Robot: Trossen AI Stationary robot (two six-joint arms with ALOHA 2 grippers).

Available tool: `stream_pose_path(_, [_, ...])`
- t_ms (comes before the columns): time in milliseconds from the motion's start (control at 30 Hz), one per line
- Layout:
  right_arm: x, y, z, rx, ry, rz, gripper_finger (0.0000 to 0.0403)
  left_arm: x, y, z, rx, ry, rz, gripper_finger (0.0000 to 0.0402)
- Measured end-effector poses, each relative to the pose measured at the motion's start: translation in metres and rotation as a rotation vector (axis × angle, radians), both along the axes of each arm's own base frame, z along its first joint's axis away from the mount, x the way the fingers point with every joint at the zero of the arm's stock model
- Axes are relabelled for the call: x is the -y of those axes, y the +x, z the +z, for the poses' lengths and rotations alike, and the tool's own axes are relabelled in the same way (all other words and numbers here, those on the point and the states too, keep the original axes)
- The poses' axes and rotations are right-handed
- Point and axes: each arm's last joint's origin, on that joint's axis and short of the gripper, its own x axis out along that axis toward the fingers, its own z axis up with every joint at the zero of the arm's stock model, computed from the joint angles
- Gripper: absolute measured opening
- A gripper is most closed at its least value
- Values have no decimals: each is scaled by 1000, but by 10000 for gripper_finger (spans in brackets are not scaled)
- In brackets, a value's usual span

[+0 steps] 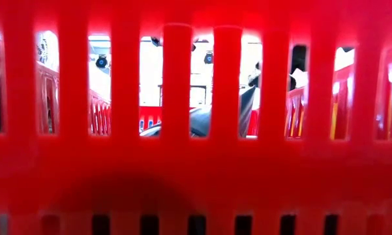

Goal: Pick & Place Travel size toiletries
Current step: Put the blue shave cream into the red bin

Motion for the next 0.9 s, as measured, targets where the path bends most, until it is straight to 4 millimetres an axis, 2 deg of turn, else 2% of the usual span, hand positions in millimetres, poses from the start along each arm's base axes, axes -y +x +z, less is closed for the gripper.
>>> stream_pose_path(233, [0,7,15,206,-115,43,149,0,0,0,1,-4,2,245])
stream_pose_path(400, [4,11,24,309,-206,-71,125,0,0,0,1,-4,2,245])
stream_pose_path(567, [6,11,26,323,-239,-156,108,0,0,1,9,-6,2,245])
stream_pose_path(800, [6,11,26,323,-254,-145,98,0,0,1,15,-18,26,245])
stream_pose_path(900, [6,11,26,323,-255,-144,99,-5,-1,-1,-12,19,88,231])
